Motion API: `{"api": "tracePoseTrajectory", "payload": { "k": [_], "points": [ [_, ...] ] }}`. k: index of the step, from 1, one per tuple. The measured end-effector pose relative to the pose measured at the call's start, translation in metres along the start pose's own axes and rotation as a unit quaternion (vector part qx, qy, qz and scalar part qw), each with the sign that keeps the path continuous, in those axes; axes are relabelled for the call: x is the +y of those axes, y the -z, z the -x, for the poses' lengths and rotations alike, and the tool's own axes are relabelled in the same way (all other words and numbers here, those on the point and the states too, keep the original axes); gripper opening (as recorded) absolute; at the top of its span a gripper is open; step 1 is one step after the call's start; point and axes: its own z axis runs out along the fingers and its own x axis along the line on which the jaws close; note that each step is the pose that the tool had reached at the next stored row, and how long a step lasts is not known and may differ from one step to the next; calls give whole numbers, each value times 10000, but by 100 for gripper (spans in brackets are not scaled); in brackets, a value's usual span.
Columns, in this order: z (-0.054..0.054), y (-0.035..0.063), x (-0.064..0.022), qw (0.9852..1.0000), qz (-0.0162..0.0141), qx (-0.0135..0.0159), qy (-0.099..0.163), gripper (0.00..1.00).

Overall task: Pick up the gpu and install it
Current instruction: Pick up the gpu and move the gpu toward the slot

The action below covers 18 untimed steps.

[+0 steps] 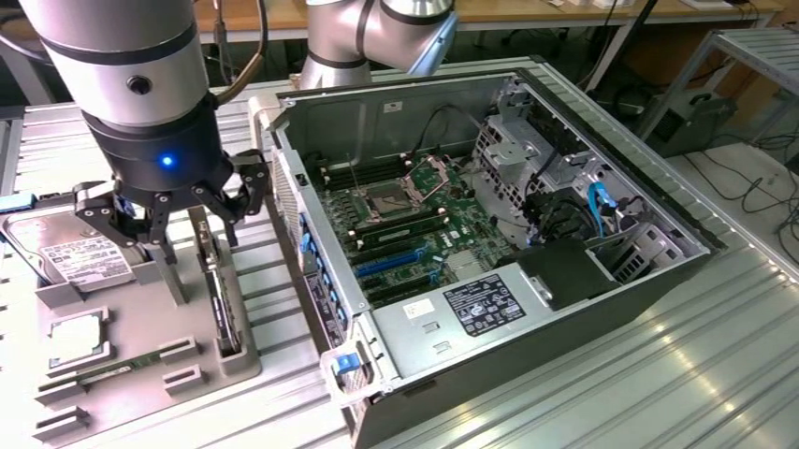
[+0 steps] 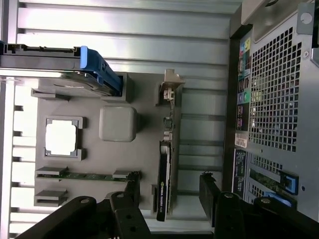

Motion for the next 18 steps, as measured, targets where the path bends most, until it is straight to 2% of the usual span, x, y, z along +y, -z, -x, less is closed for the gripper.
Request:
{"api": "tracePoseTrajectory", "payload": {
  "k": [9, 18],
  "points": [
    [-3, -86, -55, 10000, 4, 0, 13, 60],
    [-6, -164, -99, 10000, 30, -1, 22, 60]
  ]
}}
